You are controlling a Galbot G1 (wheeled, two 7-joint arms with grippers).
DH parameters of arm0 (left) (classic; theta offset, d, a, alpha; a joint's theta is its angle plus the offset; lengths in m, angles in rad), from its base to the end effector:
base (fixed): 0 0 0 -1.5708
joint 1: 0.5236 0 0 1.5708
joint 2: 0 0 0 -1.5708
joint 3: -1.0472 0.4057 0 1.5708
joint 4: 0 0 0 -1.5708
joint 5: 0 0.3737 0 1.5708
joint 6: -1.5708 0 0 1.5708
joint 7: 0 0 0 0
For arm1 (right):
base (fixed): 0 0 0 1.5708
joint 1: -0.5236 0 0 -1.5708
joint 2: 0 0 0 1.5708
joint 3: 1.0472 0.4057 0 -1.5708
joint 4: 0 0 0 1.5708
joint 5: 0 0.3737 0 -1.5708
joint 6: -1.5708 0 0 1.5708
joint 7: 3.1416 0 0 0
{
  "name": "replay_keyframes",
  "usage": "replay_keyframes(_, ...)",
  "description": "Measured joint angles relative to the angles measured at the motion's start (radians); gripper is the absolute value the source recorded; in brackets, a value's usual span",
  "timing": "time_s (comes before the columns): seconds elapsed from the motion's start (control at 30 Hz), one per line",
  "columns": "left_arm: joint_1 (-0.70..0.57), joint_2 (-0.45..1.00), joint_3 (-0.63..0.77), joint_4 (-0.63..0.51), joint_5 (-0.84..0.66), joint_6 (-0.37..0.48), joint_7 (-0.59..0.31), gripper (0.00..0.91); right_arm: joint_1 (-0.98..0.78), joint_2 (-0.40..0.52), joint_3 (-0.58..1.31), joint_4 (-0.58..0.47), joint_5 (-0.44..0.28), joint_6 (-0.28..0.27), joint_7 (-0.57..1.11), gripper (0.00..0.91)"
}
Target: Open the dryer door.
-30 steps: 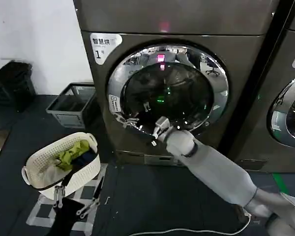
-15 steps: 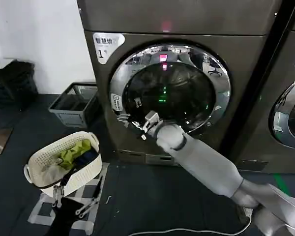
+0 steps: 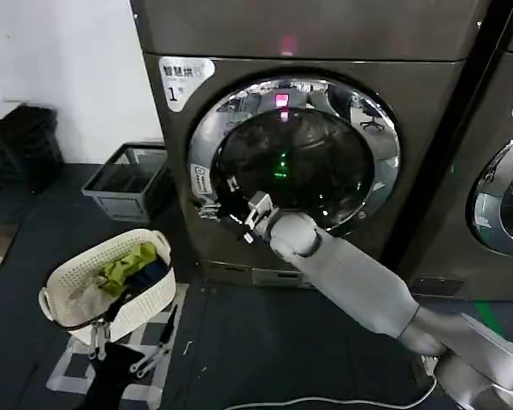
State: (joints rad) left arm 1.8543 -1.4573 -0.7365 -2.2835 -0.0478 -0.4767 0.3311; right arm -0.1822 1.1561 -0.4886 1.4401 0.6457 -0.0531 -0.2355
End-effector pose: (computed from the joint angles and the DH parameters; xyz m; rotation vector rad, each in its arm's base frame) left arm 0.0802 0.0776 -0.3058 0.4086 2.7310 0.3618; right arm 0.5403 0.1045 -0.2024 -1.4643 2.6180 -0.3572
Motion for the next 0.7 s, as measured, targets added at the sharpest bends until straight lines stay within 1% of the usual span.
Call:
replay_keyframes(0.17, -0.007, 0.003, 0.0, 0.004, -0.003, 0.005, 0.0, 0.907, -0.013, -0.04, 0.001, 0.043, 0.034, 0.019, -0.071, 0.907)
replay_keyframes(0.43, -0.023, 0.009, -0.001, 0.01, -0.016, 0.02, 0.002, 0.907, -0.034, -0.093, 0.001, 0.107, 0.052, 0.024, -0.129, 0.907)
replay_keyframes(0.7, -0.05, 0.03, -0.022, 0.014, -0.071, 0.063, 0.026, 0.907, -0.055, -0.16, 0.002, 0.171, 0.115, 0.036, -0.227, 0.907)
